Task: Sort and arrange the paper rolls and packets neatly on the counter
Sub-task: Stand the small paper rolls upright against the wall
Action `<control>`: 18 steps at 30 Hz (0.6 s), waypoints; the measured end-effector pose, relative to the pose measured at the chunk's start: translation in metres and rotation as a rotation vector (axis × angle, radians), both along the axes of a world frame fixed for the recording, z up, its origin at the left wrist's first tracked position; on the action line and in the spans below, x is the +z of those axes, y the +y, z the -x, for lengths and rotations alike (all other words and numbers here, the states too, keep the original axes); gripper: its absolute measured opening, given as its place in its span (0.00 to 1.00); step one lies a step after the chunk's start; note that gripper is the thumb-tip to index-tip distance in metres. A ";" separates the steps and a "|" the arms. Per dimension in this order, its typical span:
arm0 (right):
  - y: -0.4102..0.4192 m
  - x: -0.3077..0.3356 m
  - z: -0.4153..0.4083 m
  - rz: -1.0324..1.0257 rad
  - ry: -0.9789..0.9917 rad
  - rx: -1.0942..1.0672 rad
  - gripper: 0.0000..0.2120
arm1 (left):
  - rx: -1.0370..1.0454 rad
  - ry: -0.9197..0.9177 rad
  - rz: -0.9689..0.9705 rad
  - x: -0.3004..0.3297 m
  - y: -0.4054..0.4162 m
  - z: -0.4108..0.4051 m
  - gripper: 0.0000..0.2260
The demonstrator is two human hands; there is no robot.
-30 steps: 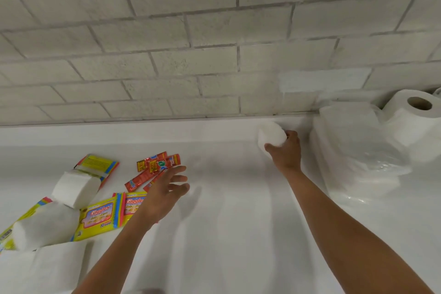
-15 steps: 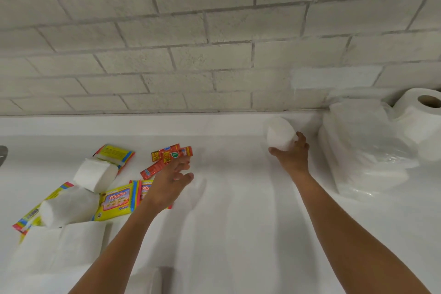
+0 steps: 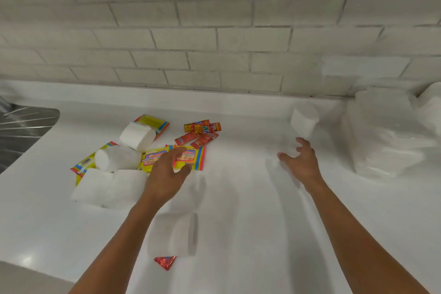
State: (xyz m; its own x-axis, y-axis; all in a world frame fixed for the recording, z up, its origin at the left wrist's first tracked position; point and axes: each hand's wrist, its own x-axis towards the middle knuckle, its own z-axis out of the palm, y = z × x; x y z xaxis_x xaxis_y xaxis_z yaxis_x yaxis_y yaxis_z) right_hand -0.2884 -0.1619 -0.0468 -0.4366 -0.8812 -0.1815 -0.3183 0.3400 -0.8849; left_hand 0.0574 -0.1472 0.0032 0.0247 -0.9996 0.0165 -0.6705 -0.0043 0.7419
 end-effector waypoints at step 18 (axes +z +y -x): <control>0.061 0.018 -0.092 -0.074 -0.134 0.262 0.32 | 0.111 -0.204 -0.546 -0.038 0.116 -0.048 0.33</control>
State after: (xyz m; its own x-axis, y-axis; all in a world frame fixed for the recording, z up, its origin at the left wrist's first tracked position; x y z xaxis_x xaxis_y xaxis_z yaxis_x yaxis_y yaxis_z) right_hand -0.1964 -0.1005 -0.0285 -0.1634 -0.9429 -0.2902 -0.2857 0.3268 -0.9009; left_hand 0.1058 -0.0313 -0.0344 0.1805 -0.8564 -0.4837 -0.7732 -0.4275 0.4684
